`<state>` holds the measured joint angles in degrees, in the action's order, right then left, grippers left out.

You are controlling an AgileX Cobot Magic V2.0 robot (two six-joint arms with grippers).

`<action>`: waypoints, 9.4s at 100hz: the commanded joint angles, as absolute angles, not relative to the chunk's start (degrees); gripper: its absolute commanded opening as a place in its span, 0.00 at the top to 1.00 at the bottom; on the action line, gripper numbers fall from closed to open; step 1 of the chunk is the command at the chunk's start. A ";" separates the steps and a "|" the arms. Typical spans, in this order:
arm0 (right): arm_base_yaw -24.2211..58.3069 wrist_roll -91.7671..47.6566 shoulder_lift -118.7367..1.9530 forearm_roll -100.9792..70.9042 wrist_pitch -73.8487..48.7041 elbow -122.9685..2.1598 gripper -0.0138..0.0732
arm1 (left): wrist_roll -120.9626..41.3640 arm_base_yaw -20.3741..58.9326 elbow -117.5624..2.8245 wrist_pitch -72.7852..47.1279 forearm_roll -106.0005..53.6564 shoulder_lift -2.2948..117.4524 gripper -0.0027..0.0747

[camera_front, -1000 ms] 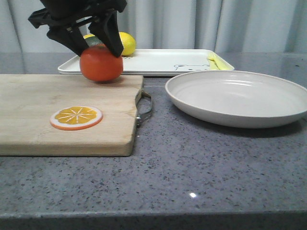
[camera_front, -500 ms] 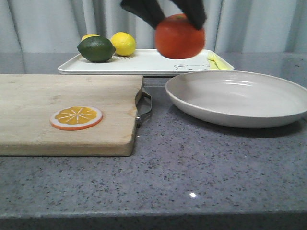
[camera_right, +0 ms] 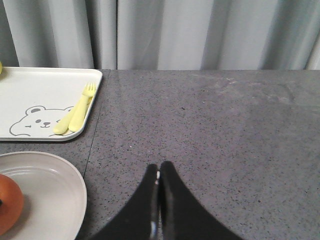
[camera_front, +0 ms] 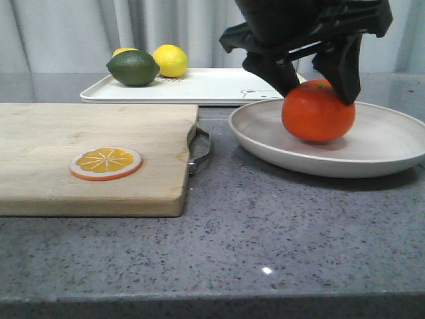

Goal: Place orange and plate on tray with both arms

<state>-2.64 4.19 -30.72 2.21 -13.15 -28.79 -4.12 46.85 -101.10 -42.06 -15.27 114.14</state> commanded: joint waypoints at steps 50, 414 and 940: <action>-2.79 4.15 -31.28 2.42 -8.59 -30.95 0.91 | -4.46 46.93 -103.16 -39.38 -16.09 110.92 0.27; 8.55 3.84 -88.97 -3.84 -52.20 -71.57 0.92 | 3.96 40.63 -36.85 -23.72 -11.73 39.22 0.99; 5.23 -15.23 -56.89 -24.77 -37.94 -54.06 0.92 | 3.56 40.63 -36.39 -16.88 -10.18 39.48 0.99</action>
